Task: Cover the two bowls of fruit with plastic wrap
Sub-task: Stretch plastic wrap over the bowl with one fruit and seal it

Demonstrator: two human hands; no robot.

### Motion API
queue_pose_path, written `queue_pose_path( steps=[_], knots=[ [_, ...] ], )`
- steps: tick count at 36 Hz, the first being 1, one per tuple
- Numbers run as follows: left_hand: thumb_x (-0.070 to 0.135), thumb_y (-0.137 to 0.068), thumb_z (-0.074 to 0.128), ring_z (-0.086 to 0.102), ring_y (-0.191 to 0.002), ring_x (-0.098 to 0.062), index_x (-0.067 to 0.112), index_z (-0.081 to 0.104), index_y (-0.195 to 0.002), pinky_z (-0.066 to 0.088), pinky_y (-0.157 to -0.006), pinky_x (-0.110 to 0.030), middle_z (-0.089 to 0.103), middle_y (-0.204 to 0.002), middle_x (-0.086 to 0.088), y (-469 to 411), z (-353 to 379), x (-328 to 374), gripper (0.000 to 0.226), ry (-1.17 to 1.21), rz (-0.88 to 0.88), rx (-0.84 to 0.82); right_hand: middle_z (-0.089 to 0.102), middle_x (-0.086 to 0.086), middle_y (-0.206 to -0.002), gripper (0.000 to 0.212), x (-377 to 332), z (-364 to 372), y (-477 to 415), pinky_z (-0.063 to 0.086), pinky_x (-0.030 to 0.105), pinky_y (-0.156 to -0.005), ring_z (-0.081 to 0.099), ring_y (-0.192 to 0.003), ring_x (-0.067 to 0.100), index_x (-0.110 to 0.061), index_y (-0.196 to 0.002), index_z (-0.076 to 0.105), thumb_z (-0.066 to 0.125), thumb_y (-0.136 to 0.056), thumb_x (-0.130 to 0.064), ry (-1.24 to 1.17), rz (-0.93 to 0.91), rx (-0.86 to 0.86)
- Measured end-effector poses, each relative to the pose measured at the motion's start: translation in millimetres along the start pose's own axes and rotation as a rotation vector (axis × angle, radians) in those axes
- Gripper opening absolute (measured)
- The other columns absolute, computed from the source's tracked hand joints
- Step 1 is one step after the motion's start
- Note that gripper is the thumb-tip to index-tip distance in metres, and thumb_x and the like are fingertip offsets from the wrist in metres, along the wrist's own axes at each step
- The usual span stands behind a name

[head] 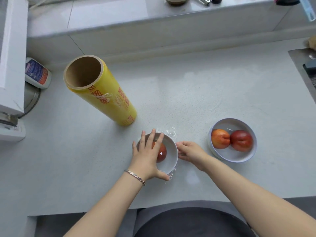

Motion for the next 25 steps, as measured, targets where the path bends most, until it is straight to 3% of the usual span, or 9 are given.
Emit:
queue_pose_path(
  steps=[5,9,12,20,23,25],
  knots=[
    [0.065,-0.05,0.077,-0.018,-0.141,-0.031,0.031,-0.018,-0.144,0.01,-0.112,-0.06,-0.017,-0.154,0.001,-3.0,-3.1,1.1,0.138,0.005,-0.042,-0.001,0.049,0.0,-0.073,0.023,-11.0,-7.1,10.9,0.045,0.023,-0.073,0.048,-0.065,0.011,-0.016,-0.077,0.043,0.036,-0.099,-0.017,0.076,-0.132,0.197],
    [0.063,-0.048,0.079,-0.012,-0.142,-0.031,0.032,-0.015,-0.144,0.017,-0.11,-0.06,-0.012,-0.153,0.002,-4.3,-5.0,0.6,0.138,-0.003,-0.061,0.002,0.039,0.0,-0.063,0.023,-22.1,-1.3,22.8,0.034,0.017,-0.048,0.036,-0.046,0.008,-0.017,-0.078,0.033,0.031,-0.1,-0.016,-0.002,-0.219,0.246],
    [0.064,-0.047,0.079,-0.011,-0.142,-0.03,0.033,-0.014,-0.144,0.019,-0.109,-0.059,-0.011,-0.153,0.002,-4.6,-5.3,-0.3,0.138,-0.008,-0.064,0.001,0.034,0.0,-0.059,0.024,-28.5,0.2,26.3,0.027,0.017,-0.04,0.029,-0.042,0.008,-0.018,-0.076,0.03,0.03,-0.1,-0.014,-0.026,-0.281,0.282],
    [0.064,-0.047,0.078,-0.009,-0.142,-0.03,0.033,-0.015,-0.144,0.02,-0.109,-0.059,-0.01,-0.153,0.002,-3.7,-5.1,-1.8,0.138,-0.002,-0.064,0.006,0.036,0.001,-0.059,0.018,-29.4,-15.3,28.5,0.036,0.025,-0.041,0.034,-0.05,0.015,-0.023,-0.081,0.033,0.034,-0.099,-0.02,0.197,-0.348,0.437],
    [0.064,-0.048,0.078,-0.01,-0.141,-0.031,0.032,-0.016,-0.144,0.021,-0.109,-0.059,-0.011,-0.153,0.002,-4.2,-5.1,-0.2,0.139,0.007,-0.065,0.003,0.04,0.005,-0.06,0.012,-24.8,-21.8,21.5,0.041,0.039,-0.054,0.038,-0.054,0.022,-0.016,-0.087,0.034,0.034,-0.098,-0.02,0.338,-0.321,0.489],
    [0.064,-0.049,0.078,-0.01,-0.141,-0.031,0.032,-0.017,-0.144,0.02,-0.109,-0.059,-0.011,-0.153,0.002,-4.0,-4.8,0.9,0.139,0.013,-0.069,-0.001,0.042,0.006,-0.061,0.011,-19.9,-21.2,14.6,0.04,0.039,-0.06,0.039,-0.056,0.024,-0.015,-0.088,0.034,0.034,-0.098,-0.021,0.386,-0.289,0.487]
  ],
)
Point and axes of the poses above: each hand's wrist, its own y-axis away from the middle knuckle, its own z-axis out of the palm, x = y × z, the point moved 8 cm from there along -y, towards the middle knuckle
